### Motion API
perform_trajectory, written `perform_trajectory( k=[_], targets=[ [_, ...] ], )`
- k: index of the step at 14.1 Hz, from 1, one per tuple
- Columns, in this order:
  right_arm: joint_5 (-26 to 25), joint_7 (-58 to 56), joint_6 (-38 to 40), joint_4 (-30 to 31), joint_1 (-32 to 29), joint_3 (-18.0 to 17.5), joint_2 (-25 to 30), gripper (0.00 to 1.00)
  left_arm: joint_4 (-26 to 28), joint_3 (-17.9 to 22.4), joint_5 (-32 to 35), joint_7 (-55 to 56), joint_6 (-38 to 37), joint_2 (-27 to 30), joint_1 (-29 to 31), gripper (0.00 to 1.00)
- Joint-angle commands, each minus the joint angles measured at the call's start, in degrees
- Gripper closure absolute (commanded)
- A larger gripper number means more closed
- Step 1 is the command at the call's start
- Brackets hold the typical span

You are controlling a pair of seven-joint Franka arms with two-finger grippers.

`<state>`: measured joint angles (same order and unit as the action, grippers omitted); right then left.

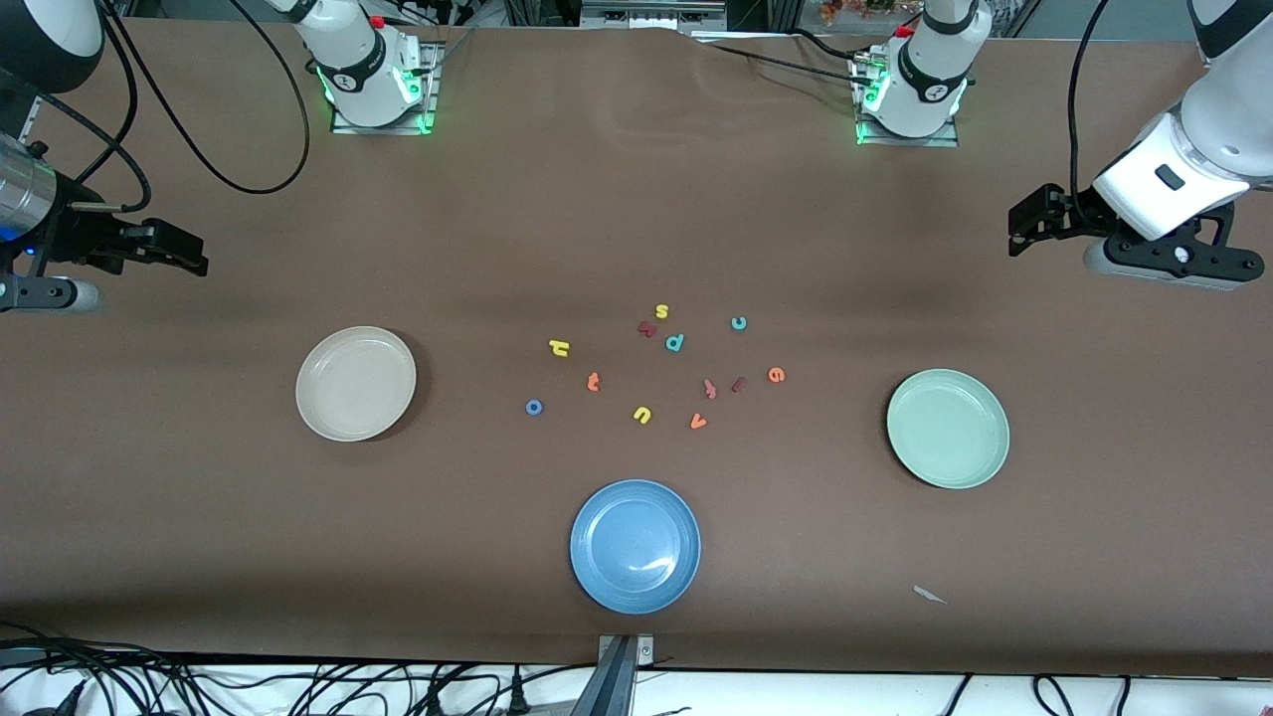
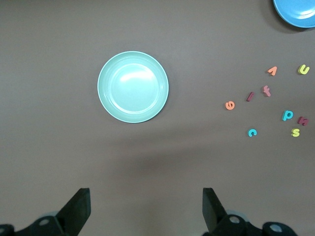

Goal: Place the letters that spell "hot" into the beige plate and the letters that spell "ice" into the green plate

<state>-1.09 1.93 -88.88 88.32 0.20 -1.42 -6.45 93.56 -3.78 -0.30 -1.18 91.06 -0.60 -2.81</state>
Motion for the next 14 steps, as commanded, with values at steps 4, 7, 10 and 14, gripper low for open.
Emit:
perform_trajectory(
  k=[4, 7, 10, 14],
  targets=[
    [0.6, -0.5, 1.3, -1.0, -0.3, -0.1, 0.2, 0.00, -0.9, -0.1, -0.1, 0.3, -0.9, 0.1, 0.4, 0.00],
    [0.7, -0.4, 1.8, -1.0, -0.3, -0.1, 0.2, 0.00, -0.9, -0.1, -0.1, 0.4, -1.0, 0.2, 0.3, 0.00],
    [0.7, -0.4, 1.8, -1.0, -0.3, -0.1, 0.2, 0.00, -0.9, -0.1, -0.2, 0.3, -1.0, 0.2, 0.3, 0.00],
    [0.8, 0.1, 1.5, -1.0, -0.1, -0.2, 0.2, 0.00, -0.9, -0.1, -0.2, 0.4, -1.0, 0.2, 0.4, 0.00]
  ],
)
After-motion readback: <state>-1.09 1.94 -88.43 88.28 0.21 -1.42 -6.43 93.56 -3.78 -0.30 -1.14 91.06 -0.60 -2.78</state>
